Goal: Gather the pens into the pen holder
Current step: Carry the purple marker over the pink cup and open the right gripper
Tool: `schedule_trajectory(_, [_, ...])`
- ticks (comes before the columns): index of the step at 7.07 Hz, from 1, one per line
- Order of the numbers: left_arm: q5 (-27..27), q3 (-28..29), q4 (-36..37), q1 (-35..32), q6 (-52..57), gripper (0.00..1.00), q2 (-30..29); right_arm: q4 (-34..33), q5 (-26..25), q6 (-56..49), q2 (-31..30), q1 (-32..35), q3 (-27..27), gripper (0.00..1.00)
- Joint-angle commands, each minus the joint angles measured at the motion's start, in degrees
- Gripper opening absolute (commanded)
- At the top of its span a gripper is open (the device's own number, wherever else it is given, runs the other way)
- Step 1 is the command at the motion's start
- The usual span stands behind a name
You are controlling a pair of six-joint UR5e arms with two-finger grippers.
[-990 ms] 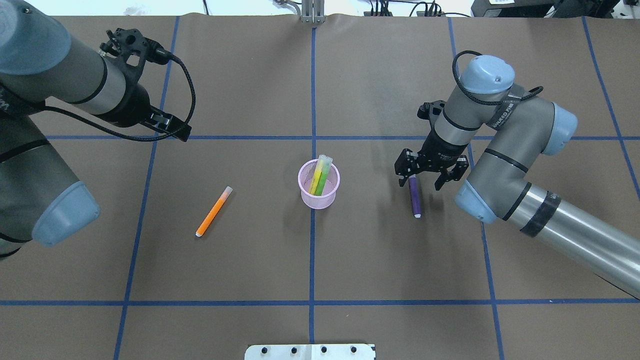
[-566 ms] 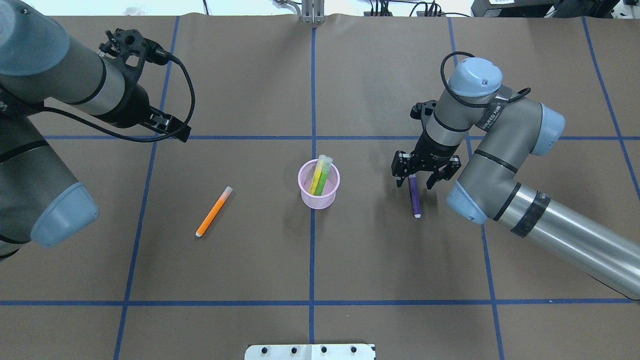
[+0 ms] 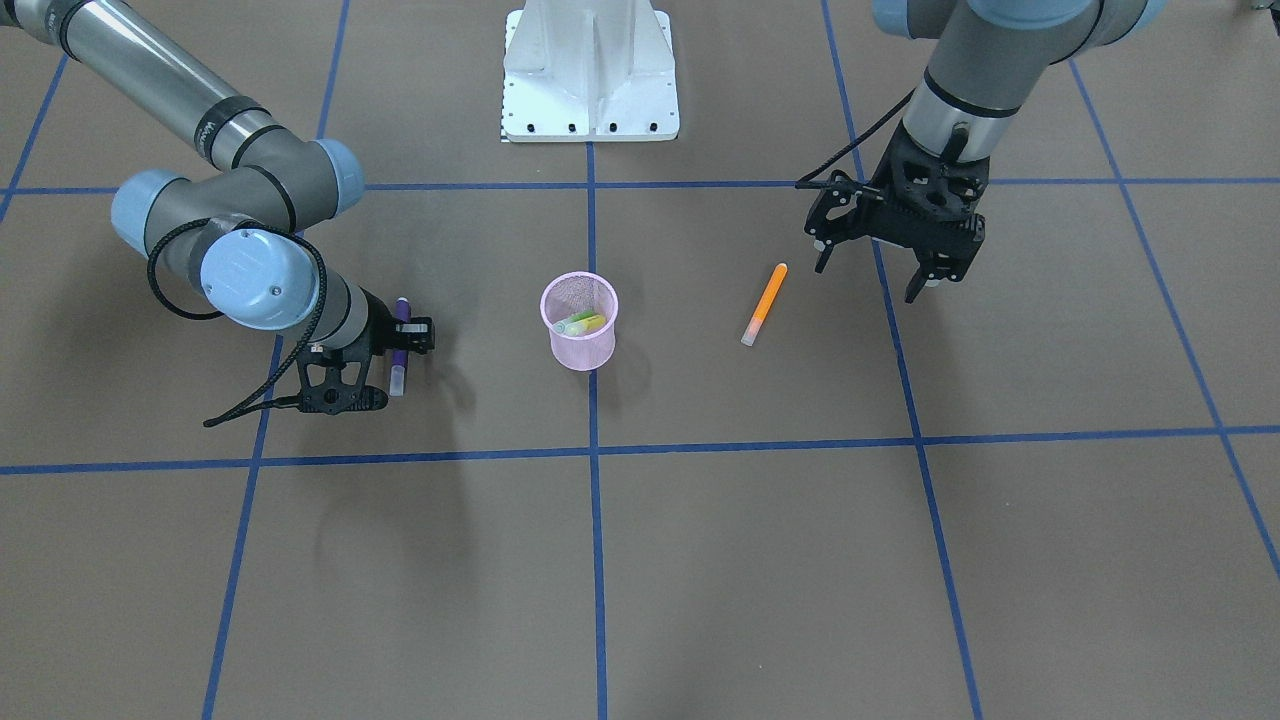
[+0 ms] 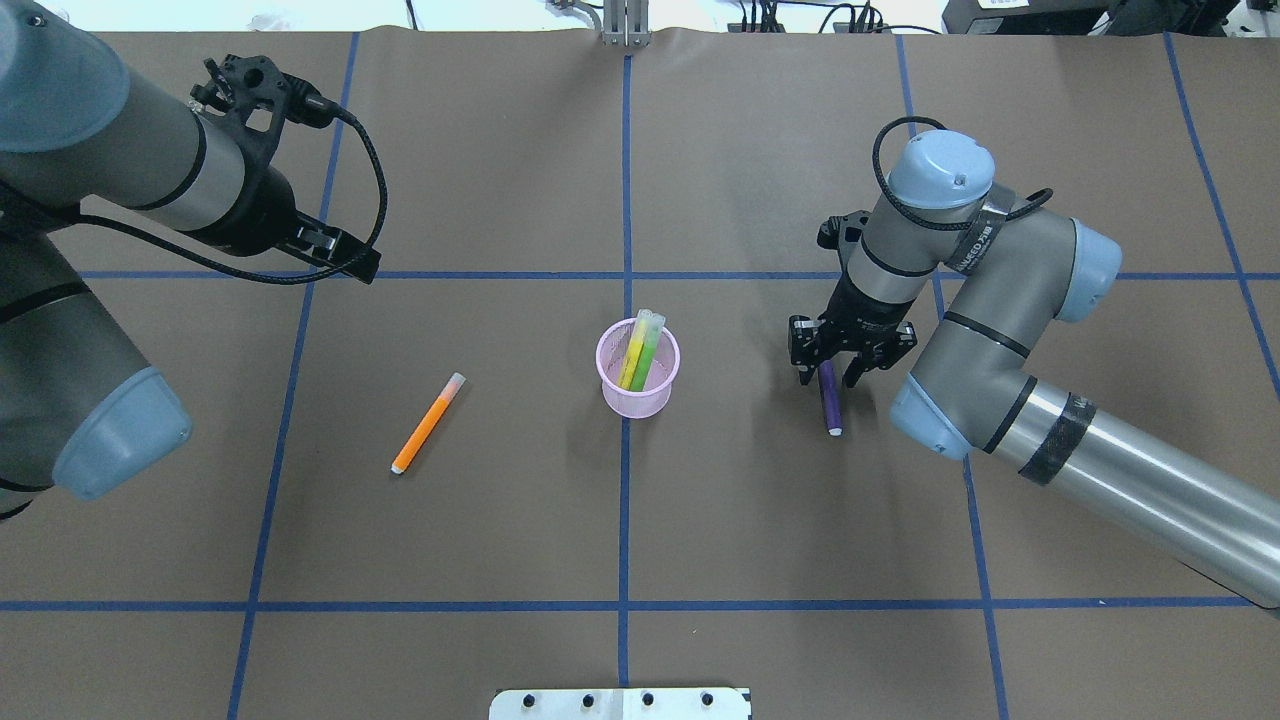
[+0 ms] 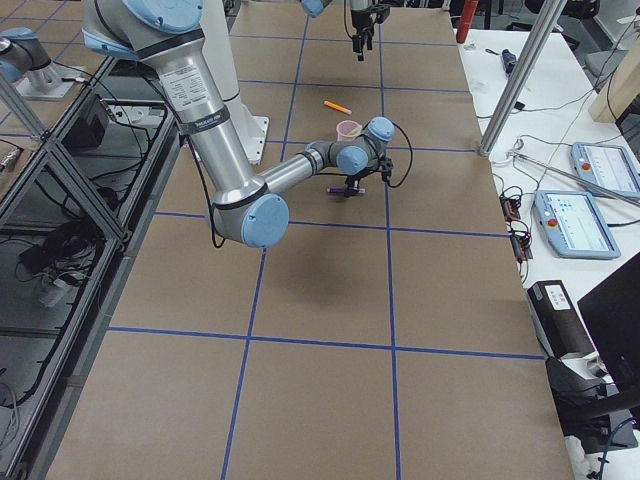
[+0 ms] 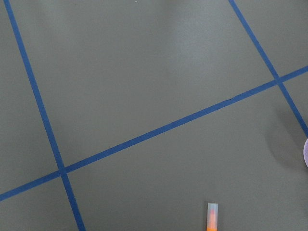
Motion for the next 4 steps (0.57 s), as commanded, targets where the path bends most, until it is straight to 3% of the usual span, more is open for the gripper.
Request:
schedule_trajectory(1, [0.00, -0.14, 0.00, 0.00, -0.04, 0.99, 0.00, -0.02, 0.04, -0.07, -0.52, 0.29, 0.22, 0.00])
schedule_trajectory(3, [0.00, -0.06, 0.09, 0.00, -0.04, 0.99, 0.18, -0.11, 1.52, 0.19, -0.18, 1.59, 1.79, 0.00])
schedule_trajectory(4, [0.00, -0.06, 0.00, 0.00, -0.04, 0.99, 0.53, -4.20, 2.84, 0.28, 0.18, 3.43, 5.64, 0.00])
